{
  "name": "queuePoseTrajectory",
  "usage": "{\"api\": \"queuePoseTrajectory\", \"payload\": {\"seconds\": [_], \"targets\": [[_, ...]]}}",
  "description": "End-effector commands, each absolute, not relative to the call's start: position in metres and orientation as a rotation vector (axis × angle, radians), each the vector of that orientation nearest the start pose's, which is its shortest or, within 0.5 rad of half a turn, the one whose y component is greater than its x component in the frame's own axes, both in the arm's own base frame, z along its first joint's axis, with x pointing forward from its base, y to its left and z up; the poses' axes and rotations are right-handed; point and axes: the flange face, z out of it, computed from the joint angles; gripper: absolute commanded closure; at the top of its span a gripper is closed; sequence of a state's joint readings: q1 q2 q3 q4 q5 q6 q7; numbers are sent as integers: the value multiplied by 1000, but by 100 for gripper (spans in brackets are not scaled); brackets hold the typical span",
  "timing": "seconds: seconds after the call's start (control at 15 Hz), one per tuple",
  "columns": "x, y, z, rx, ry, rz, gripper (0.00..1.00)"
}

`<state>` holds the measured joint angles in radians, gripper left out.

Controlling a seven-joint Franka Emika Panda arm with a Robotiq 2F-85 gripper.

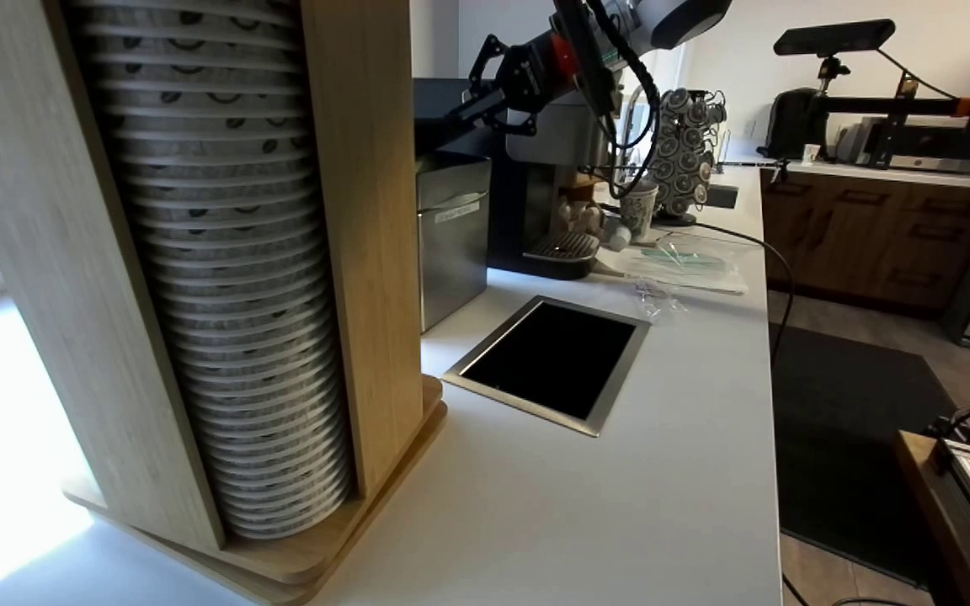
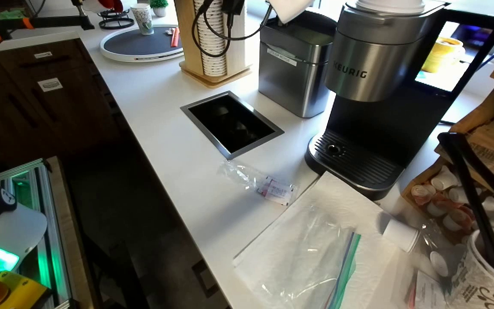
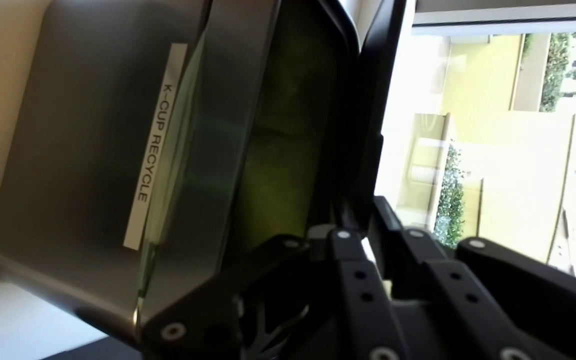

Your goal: Open the bin

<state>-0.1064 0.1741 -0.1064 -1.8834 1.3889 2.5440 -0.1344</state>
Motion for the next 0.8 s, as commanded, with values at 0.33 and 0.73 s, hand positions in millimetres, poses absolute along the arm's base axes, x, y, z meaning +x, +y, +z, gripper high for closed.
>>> {"api": "queuePoseTrajectory", "payload": {"seconds": [0.33,0.73], "targets": [[619,-143,469,-1968,1066,-565,97],[636,-152,499,-2104,1047,-527,97]]}}
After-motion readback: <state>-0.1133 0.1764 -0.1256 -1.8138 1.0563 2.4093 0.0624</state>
